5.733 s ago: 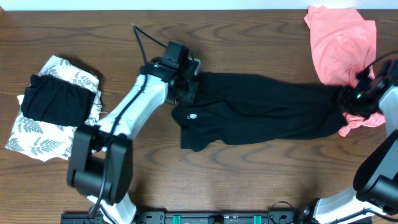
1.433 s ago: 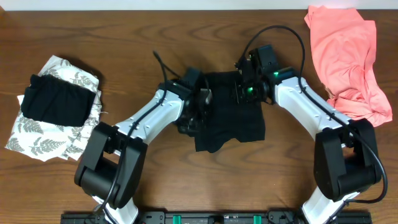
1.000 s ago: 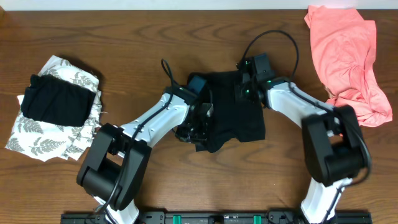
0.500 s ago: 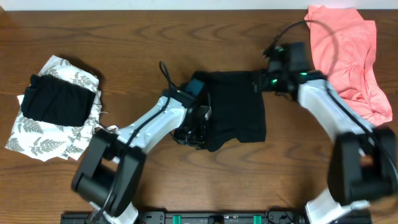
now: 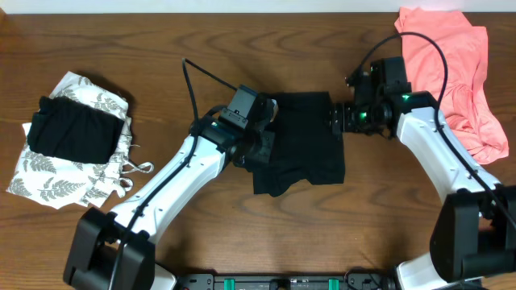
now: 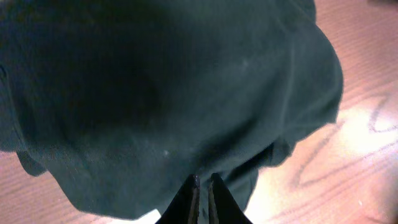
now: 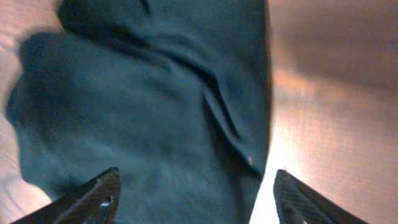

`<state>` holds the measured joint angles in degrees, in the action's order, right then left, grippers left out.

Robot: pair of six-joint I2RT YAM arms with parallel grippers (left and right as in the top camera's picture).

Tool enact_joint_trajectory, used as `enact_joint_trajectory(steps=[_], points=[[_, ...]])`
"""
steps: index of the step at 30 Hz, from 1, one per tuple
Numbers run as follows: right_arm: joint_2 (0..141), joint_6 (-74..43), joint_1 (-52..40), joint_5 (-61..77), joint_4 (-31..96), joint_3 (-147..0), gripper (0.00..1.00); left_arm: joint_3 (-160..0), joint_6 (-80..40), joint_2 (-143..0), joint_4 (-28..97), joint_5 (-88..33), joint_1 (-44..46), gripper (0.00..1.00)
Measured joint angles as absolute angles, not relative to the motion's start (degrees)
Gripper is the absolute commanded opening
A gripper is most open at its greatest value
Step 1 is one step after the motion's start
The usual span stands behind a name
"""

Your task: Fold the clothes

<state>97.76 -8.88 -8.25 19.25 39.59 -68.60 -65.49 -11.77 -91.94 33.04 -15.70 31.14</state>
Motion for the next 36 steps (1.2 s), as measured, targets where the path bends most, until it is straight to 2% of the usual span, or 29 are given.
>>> enact_joint_trajectory(steps=[6,20,23,27,30,32,34,36], points=[[99.5,-8.9,-5.8,18.5,42.9,-68.5,0.85,-65.5,-11.8,-94.7,29.4,-14.1,31.1,0.09],[110.3,-6.2,-3.9,26.8,39.9,-68.5,0.88,-65.5,-11.8,-98.6,27.6,-13.5,31.1,0.13],[111.1,-5.7,-3.9,28.8,38.6,-68.5,0.88,-65.5,-12.0,-98.6,27.4,-13.5,31.1,0.14],[112.6,-4.7,-3.9,33.3,37.5,-68.9,0.83,-65.5,-12.0,-98.6,26.7,-13.5,31.1,0.14],[114.6,-3.7,-4.0,37.7,36.1,-69.6,0.71,-65.5,-12.0,-98.6,26.7,-13.5,31.1,0.14],[115.6,-3.3,-4.2,39.6,35.4,-69.8,0.58,-65.5,-12.0,-98.6,26.7,-13.5,31.1,0.15],[116.4,-3.0,-4.3,40.4,34.6,-69.8,0.38,-65.5,-12.0,-98.6,26.7,-13.5,31.1,0.14],[117.1,-2.8,-4.3,40.4,33.9,-69.7,0.09,-65.5,-12.0,-98.6,26.7,-13.5,31.1,0.14]])
